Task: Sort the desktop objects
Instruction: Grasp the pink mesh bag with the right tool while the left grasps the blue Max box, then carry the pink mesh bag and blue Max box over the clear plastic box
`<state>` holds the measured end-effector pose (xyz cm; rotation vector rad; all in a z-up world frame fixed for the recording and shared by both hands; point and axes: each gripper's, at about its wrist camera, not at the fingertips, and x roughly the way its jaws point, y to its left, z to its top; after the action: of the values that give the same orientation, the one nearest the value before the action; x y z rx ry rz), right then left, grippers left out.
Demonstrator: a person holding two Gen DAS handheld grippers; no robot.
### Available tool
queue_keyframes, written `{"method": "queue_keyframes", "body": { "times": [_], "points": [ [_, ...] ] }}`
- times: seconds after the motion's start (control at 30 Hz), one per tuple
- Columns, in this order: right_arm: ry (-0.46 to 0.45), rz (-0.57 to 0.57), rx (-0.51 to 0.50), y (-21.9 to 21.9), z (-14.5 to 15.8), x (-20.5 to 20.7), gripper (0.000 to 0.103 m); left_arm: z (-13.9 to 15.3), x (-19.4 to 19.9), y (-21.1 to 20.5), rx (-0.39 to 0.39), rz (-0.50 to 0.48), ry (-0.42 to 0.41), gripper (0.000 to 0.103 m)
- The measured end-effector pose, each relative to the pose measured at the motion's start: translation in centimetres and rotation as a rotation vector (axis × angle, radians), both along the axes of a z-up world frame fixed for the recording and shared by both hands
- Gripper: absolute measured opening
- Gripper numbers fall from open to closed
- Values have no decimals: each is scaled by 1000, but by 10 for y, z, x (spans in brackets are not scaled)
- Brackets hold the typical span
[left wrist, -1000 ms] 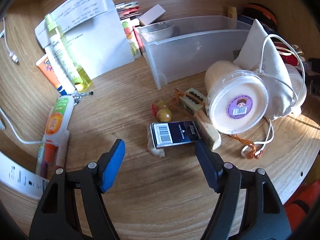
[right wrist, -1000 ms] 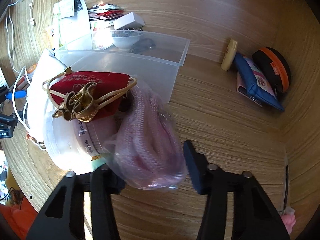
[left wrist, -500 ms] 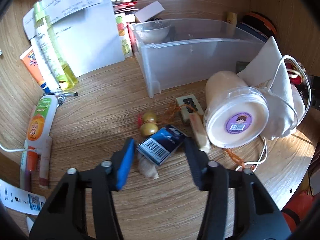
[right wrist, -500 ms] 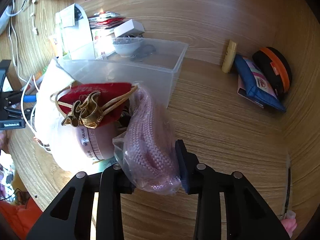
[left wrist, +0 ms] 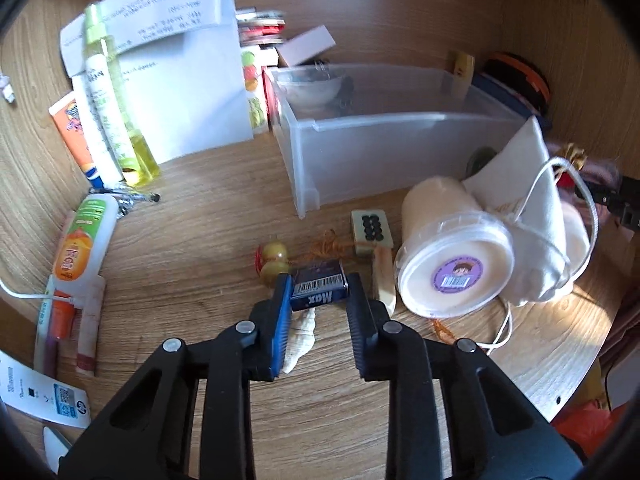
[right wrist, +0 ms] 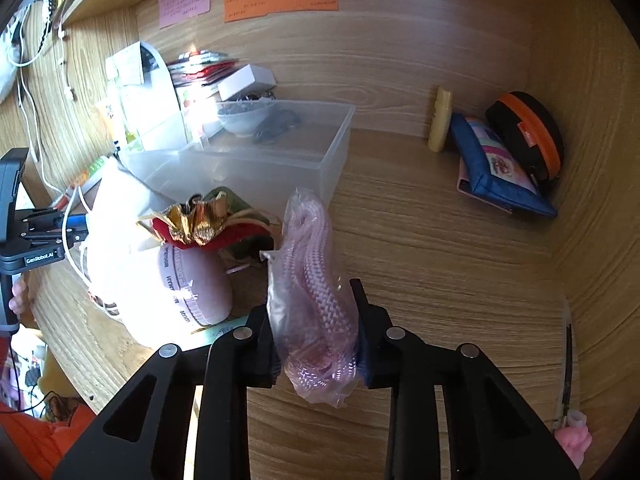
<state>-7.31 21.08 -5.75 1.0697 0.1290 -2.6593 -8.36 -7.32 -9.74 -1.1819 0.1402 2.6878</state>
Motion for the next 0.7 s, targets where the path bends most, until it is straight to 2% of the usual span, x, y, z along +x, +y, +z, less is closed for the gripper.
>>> {"method": "queue_keyframes", "body": {
  "times": [0.7],
  "points": [
    [106,-45,-62,13,39,0,23,50,10,2,97,7,173,26]
  ]
}}
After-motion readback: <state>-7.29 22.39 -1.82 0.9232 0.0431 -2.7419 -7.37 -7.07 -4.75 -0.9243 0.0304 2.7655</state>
